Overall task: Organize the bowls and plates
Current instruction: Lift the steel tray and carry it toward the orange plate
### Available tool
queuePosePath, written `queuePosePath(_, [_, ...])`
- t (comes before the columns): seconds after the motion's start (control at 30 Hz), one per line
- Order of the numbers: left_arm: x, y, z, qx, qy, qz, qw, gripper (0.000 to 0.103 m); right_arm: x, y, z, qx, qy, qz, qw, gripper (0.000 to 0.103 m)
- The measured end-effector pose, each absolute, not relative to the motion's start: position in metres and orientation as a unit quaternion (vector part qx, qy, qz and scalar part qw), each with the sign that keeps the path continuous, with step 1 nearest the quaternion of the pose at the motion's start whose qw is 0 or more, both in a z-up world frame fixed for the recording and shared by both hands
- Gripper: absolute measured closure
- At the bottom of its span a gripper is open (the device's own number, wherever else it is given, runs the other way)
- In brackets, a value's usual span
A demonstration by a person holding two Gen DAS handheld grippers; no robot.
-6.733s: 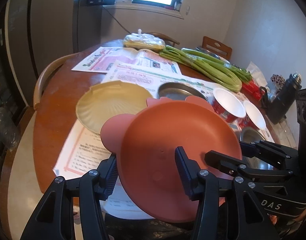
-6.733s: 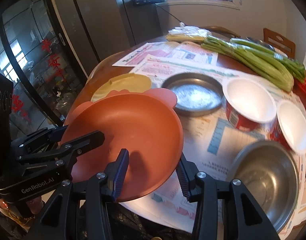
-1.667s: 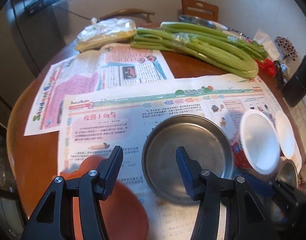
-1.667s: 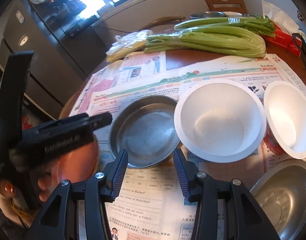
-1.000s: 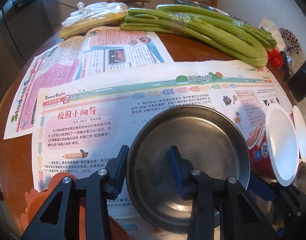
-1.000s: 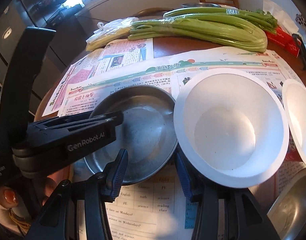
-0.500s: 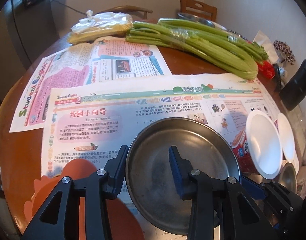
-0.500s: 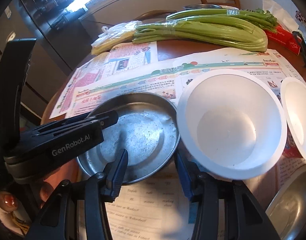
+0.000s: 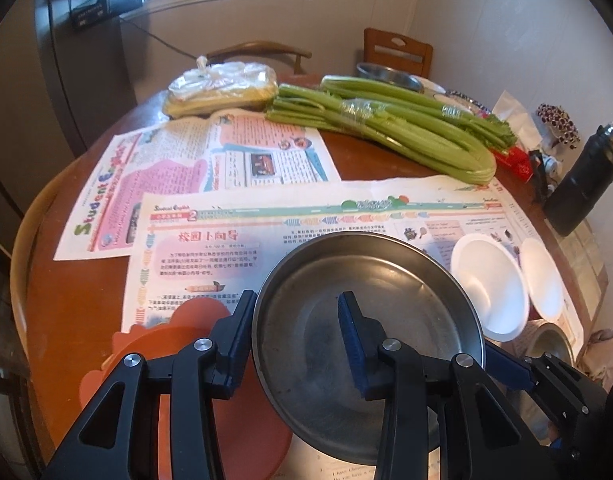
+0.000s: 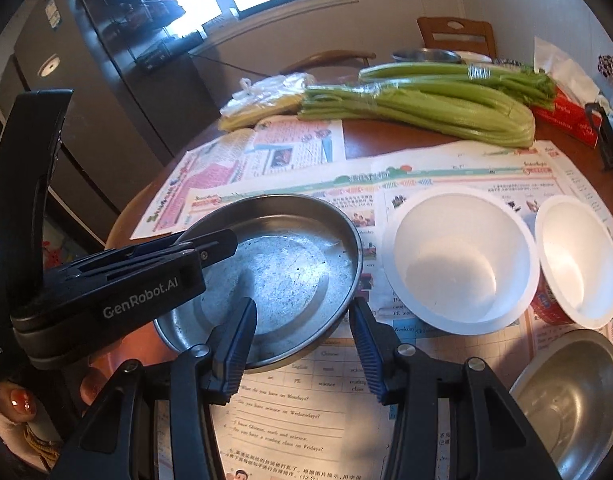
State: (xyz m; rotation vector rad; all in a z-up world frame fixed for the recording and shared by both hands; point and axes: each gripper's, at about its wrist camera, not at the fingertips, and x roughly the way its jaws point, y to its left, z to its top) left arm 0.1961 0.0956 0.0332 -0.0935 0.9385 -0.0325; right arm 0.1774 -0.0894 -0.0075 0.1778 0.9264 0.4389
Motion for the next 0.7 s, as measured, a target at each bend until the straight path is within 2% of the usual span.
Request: queuePosePath(0.7, [0.133,0.133,0.082,-0.057,0.406,0.018,0.912,0.059,0.131,-0.065,0.046,0.061,0.382,0.263,0.884,0.054])
